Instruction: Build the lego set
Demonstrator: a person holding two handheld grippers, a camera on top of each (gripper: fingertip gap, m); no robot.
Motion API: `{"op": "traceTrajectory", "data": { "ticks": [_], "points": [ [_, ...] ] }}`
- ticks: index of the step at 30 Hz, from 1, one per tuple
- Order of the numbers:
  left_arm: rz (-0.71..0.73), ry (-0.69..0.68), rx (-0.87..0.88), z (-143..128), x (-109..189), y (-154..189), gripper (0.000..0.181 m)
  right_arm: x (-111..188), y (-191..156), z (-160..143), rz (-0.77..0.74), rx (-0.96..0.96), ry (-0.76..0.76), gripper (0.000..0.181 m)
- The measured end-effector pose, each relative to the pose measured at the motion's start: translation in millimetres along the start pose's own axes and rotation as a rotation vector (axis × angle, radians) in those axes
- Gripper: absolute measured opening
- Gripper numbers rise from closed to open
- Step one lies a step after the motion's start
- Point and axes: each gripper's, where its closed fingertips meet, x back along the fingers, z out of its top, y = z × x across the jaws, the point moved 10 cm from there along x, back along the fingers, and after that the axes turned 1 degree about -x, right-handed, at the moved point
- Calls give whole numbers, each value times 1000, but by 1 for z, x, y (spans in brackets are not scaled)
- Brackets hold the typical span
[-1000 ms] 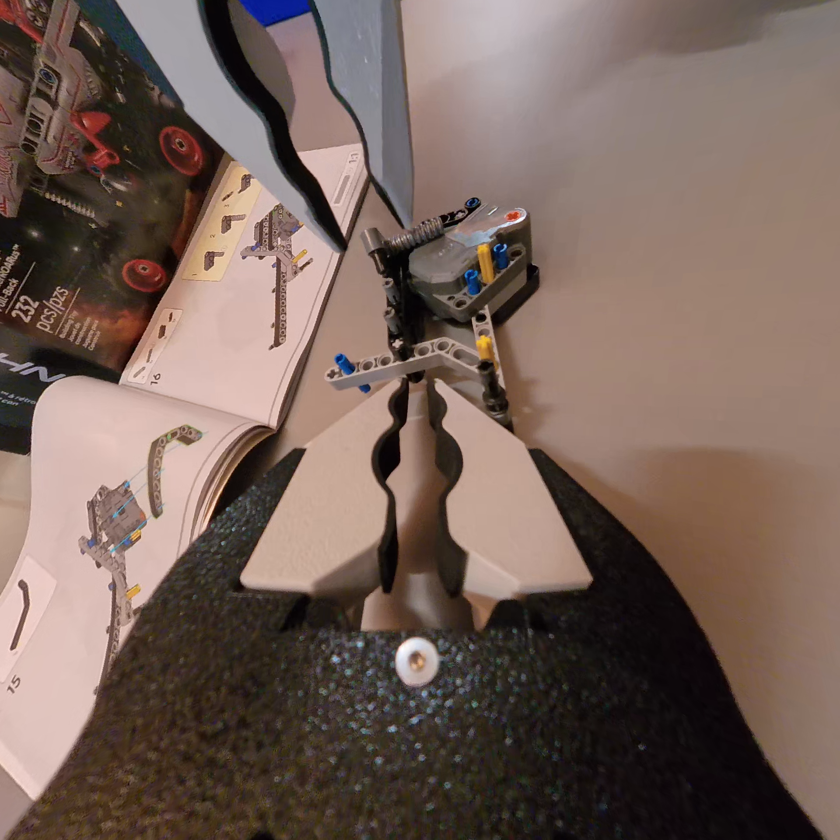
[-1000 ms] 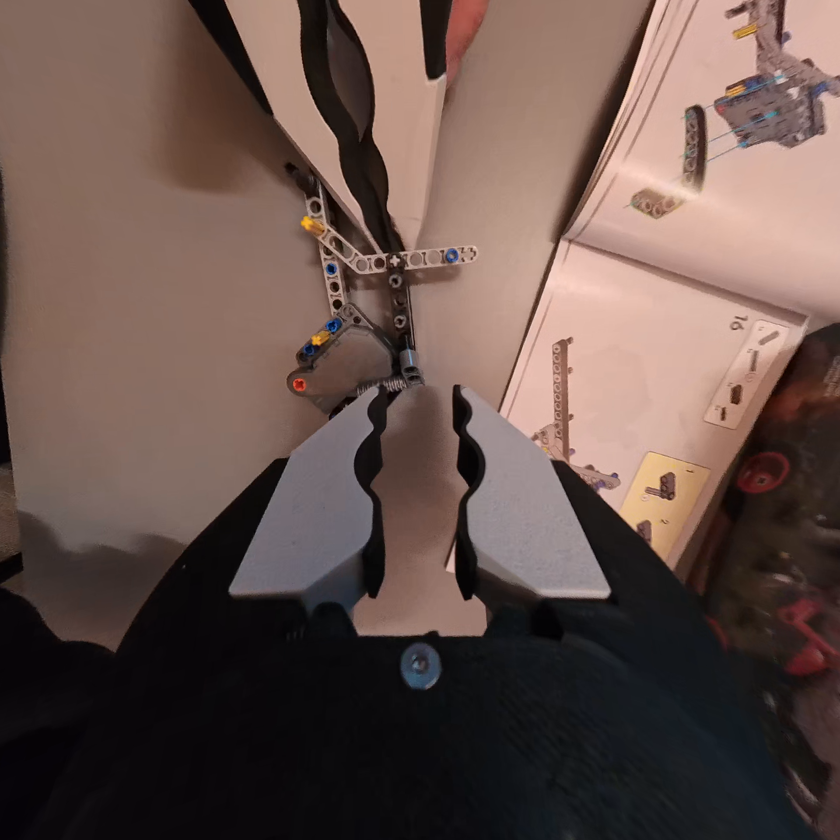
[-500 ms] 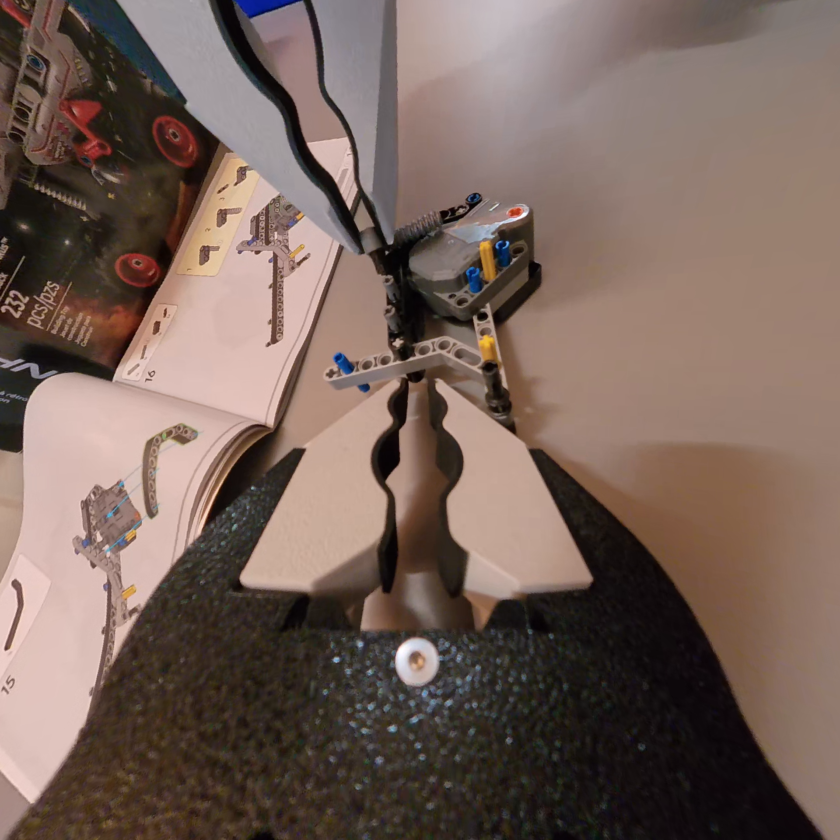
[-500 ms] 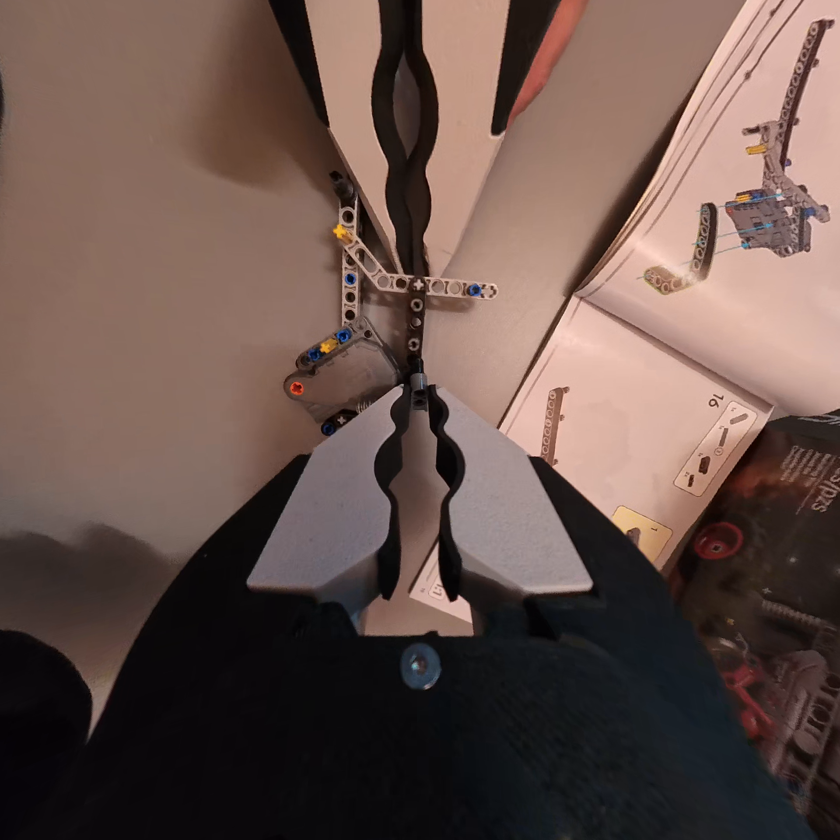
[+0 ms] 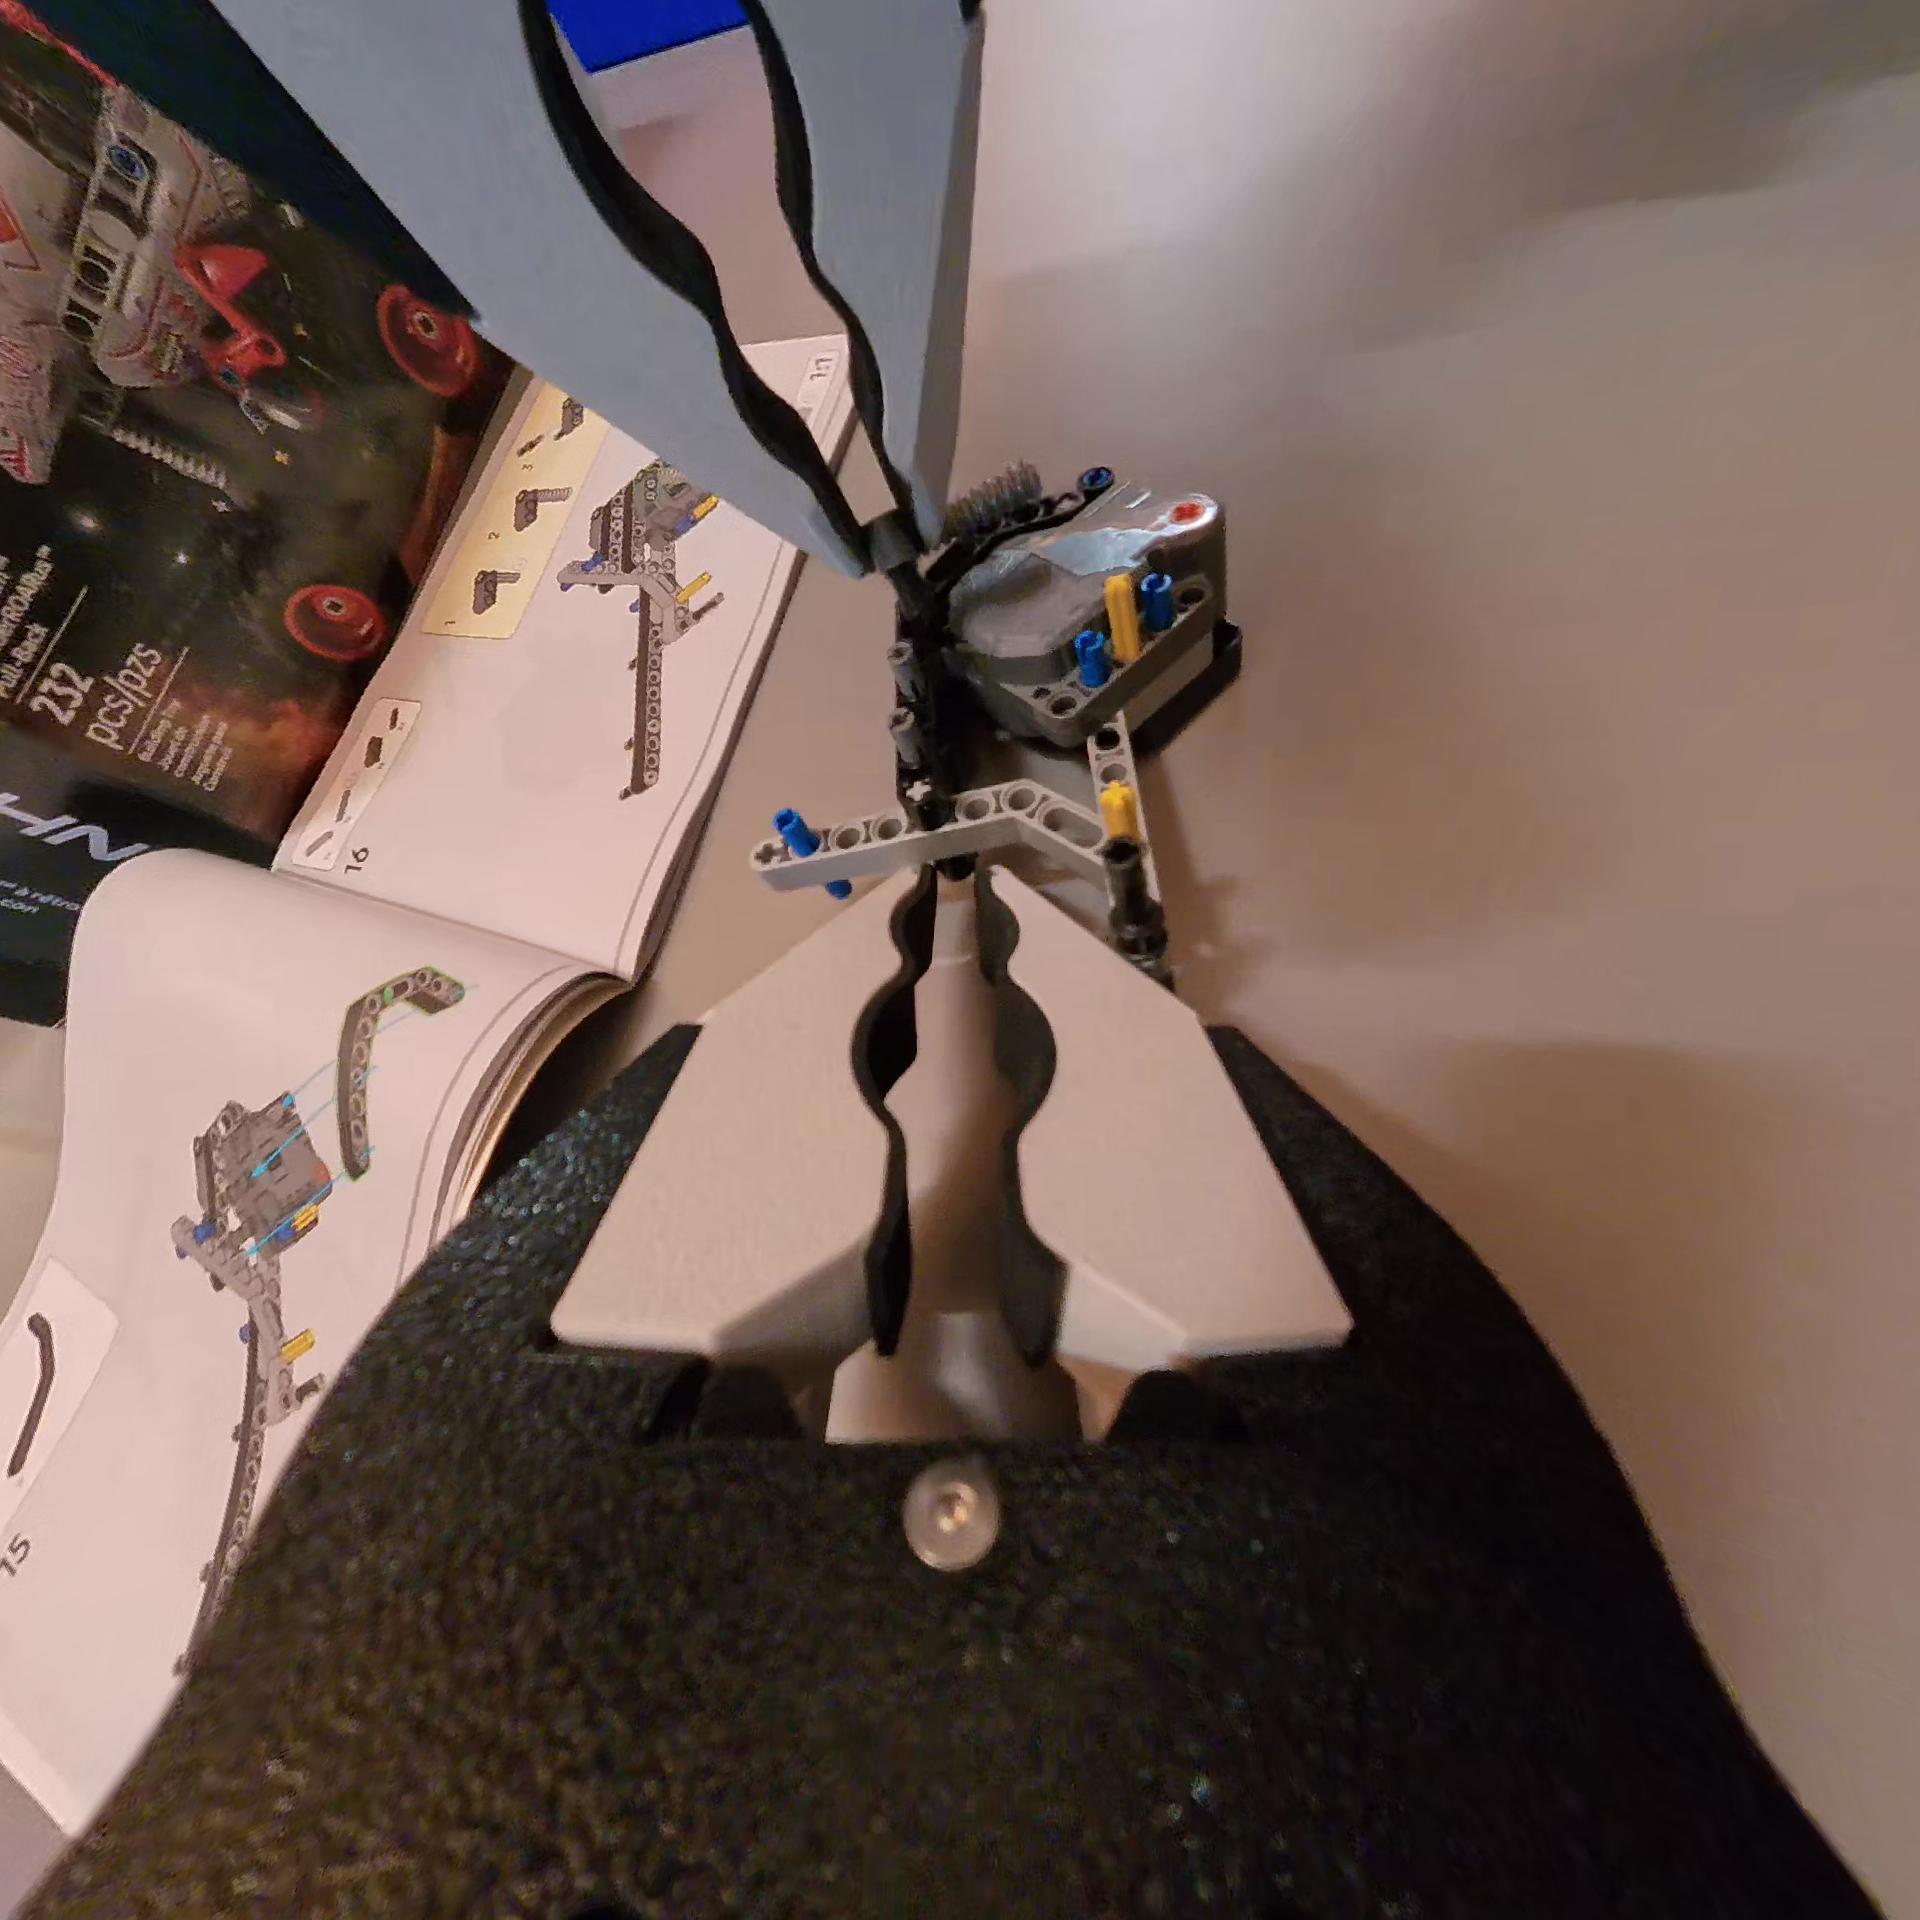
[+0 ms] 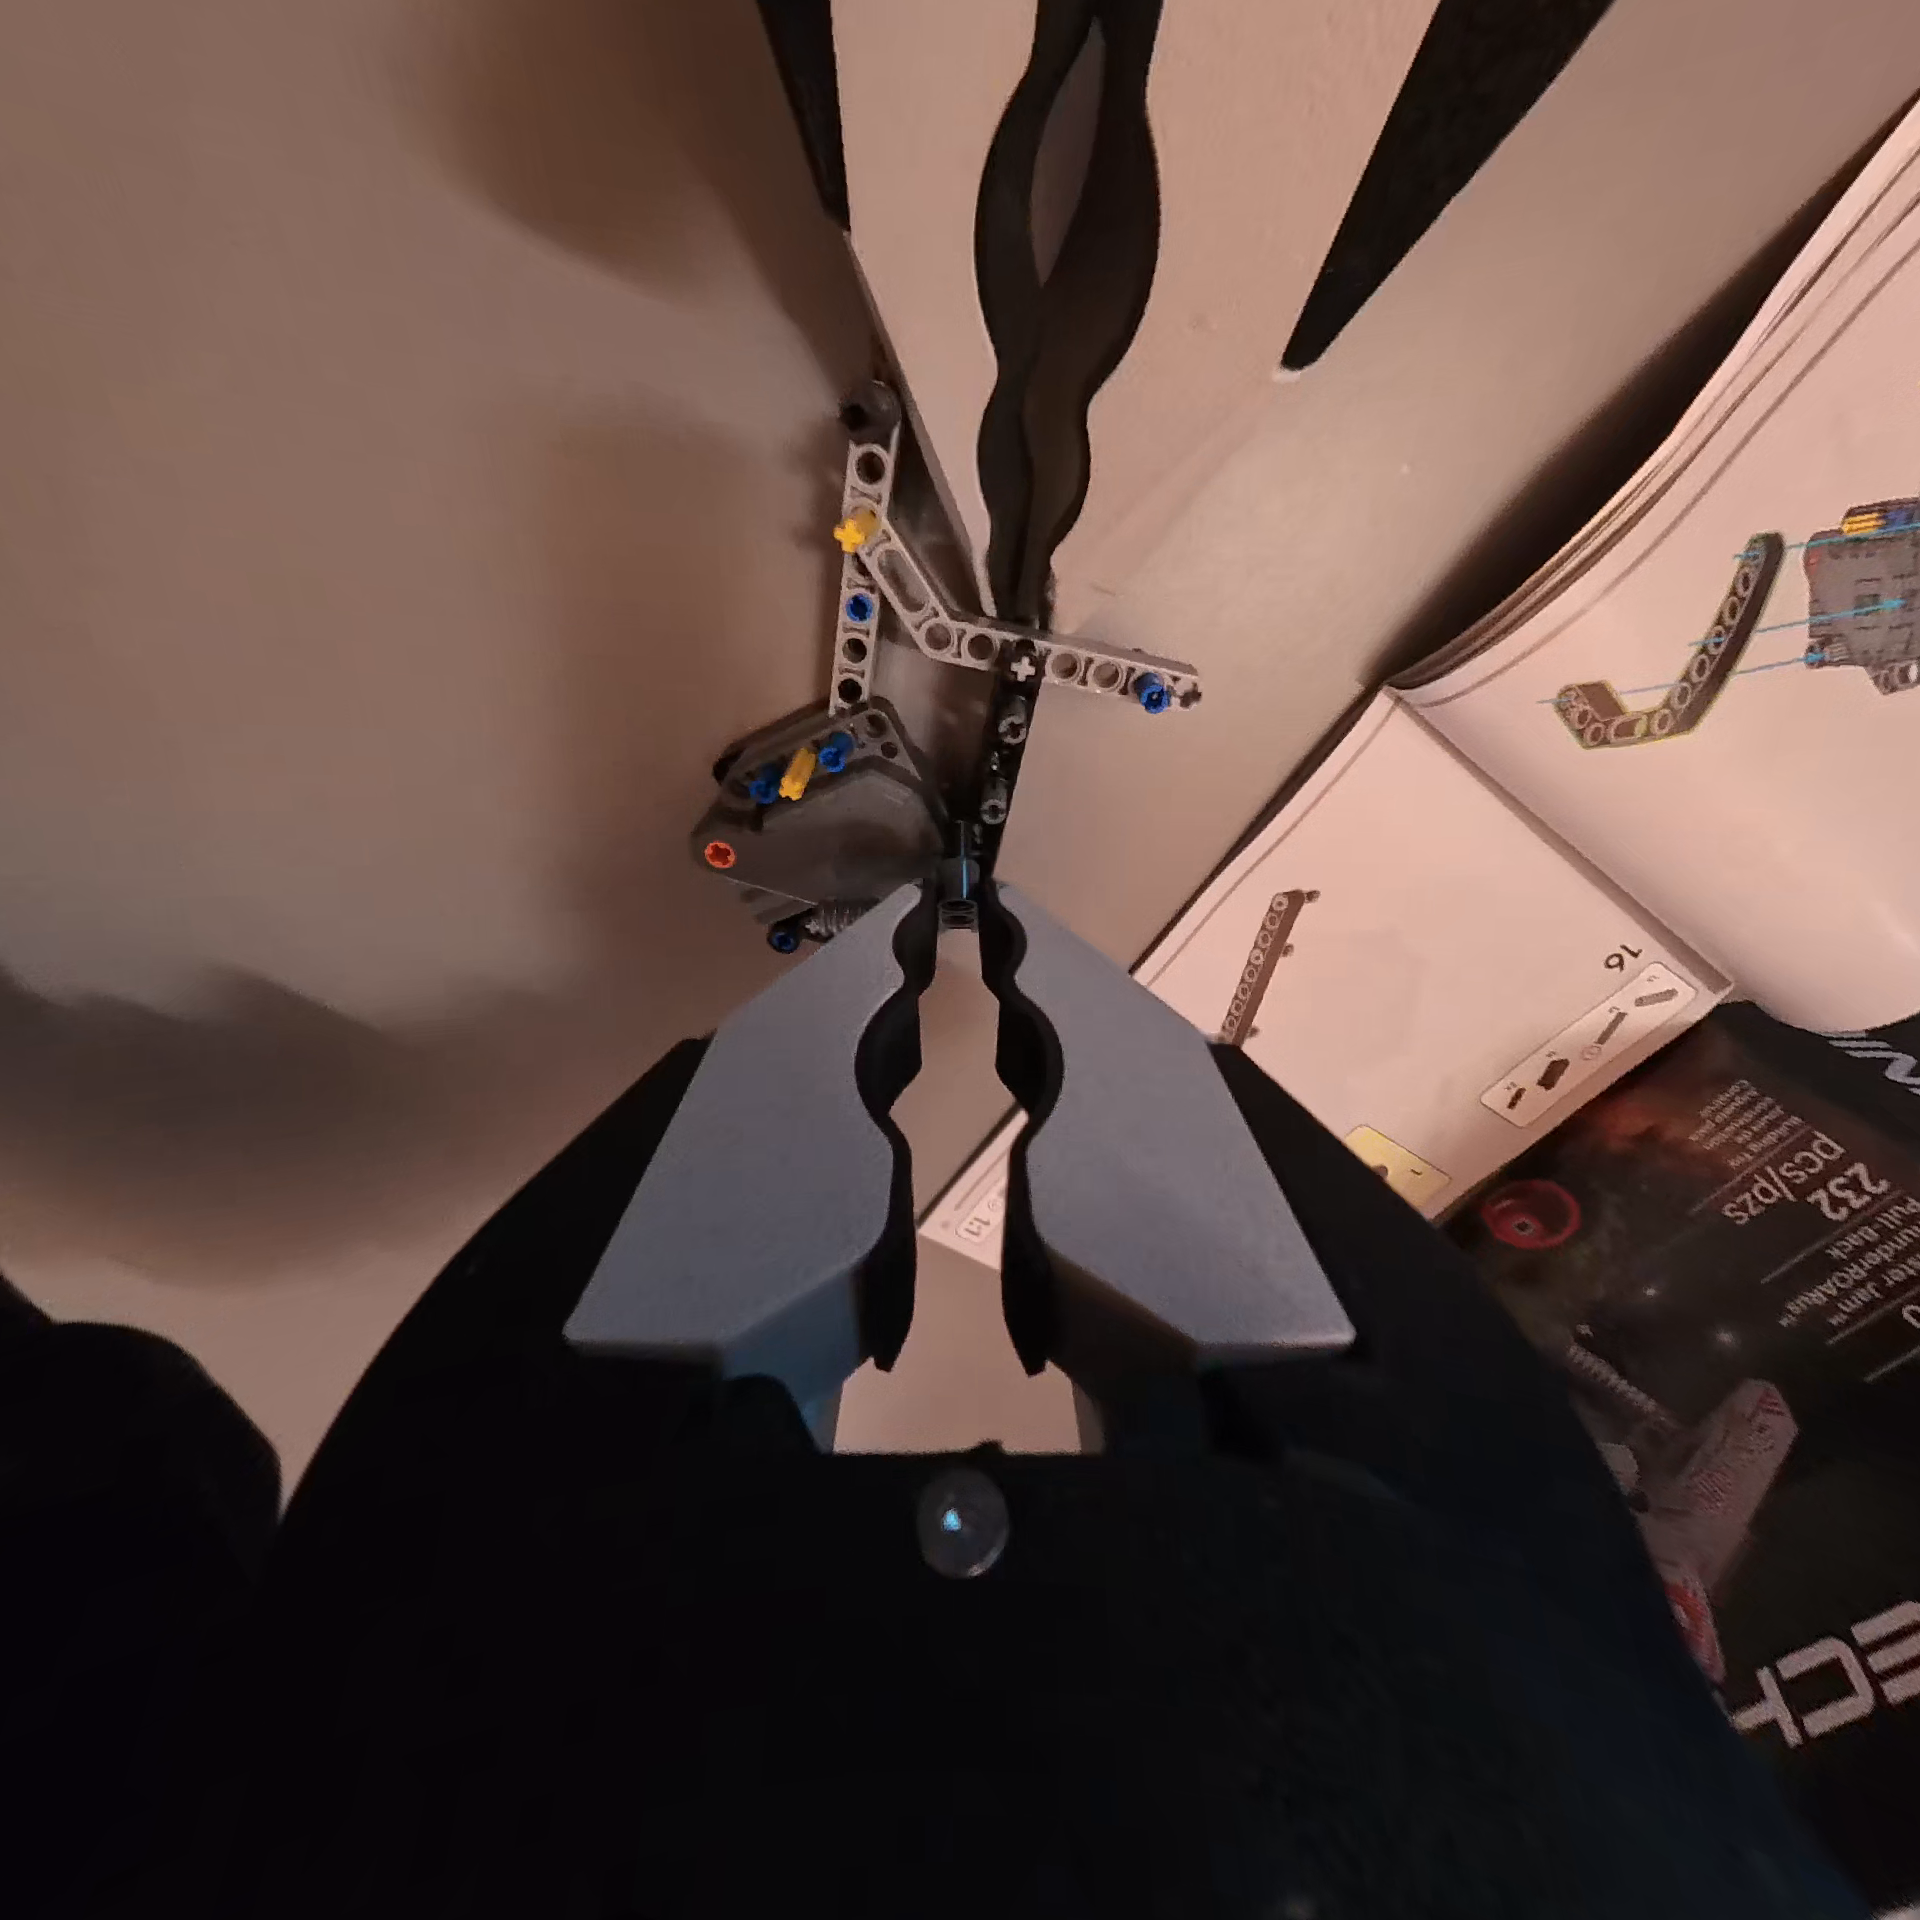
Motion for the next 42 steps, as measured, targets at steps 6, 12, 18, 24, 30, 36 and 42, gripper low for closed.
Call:
{"op": "traceTrajectory", "data": {
  "ticks": [6, 12, 18, 24, 30, 36, 42],
  "points": [
    [1, 1, -1, 0, -1, 1, 5, -4, 5, 3, 19, -16, -74, 6],
    [3, 8, -2, 0, 0, 1, 4, -5, 5, 4, 22, -25, -136, 6],
    [4, 4, -2, 0, -1, 2, 4, -7, 6, 5, 35, -47, -150, 6],
    [9, 7, -4, 1, -1, 2, 3, -7, 5, 12, -4, -29, -77, 6],
    [8, 13, -2, 1, 0, 2, 3, -13, 4, 3, -26, -50, -78, 6],
    [5, 11, -9, 1, -1, 3, 3, 1, -5, -7, -47, -87, 177, 9],
    [-4, 4, -12, 0, -2, 3, 3, 9, -4, -37, -132, -206, 205, 26]
  ]
}}
